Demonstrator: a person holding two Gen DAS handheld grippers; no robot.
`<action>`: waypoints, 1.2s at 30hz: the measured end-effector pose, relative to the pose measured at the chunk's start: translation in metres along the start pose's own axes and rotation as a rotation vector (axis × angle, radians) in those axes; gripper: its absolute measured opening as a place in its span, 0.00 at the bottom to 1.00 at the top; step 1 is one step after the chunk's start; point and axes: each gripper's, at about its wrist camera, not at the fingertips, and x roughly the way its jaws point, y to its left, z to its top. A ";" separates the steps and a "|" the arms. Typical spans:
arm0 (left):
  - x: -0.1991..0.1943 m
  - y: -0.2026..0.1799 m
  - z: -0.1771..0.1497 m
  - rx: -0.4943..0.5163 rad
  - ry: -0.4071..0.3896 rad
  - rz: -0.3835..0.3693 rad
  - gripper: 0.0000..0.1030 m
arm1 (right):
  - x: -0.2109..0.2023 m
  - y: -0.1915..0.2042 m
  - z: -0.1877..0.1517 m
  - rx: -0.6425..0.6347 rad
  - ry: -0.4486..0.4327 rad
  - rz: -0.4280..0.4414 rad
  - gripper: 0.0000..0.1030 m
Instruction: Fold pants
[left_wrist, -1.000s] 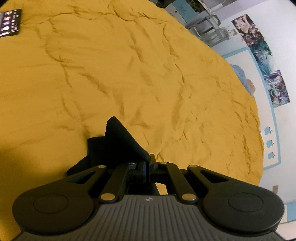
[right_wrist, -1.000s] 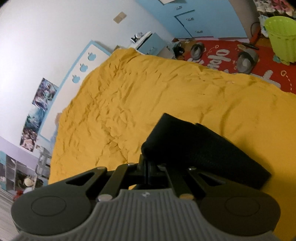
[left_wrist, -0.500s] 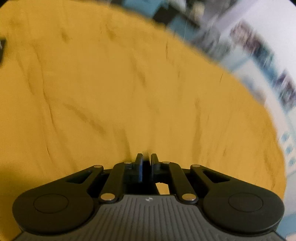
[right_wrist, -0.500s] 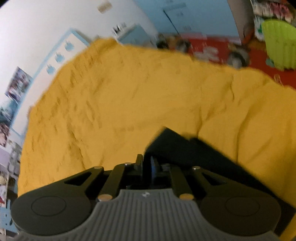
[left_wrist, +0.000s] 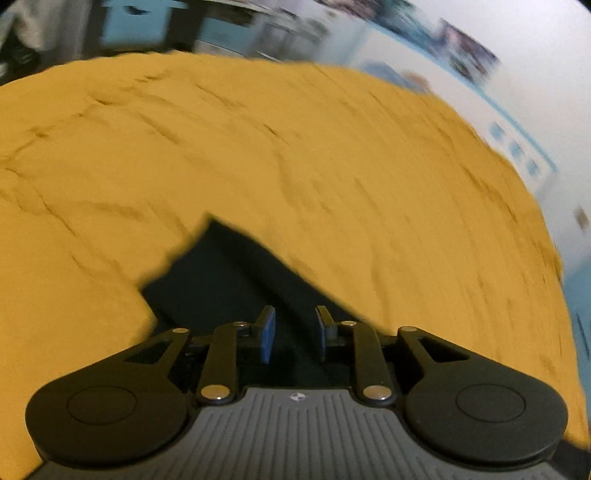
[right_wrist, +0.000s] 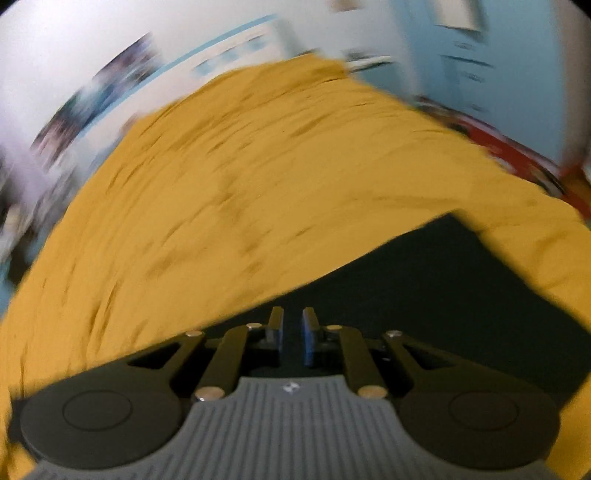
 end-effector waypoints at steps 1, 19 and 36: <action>-0.004 -0.003 -0.011 0.003 0.013 -0.009 0.32 | 0.001 0.019 -0.011 -0.070 0.014 0.014 0.15; 0.036 0.077 -0.020 -0.329 0.110 -0.062 0.31 | -0.016 0.133 -0.161 -0.712 0.113 0.060 0.20; 0.019 0.108 -0.024 -0.481 0.030 -0.078 0.09 | -0.023 0.141 -0.155 -0.627 0.106 0.063 0.20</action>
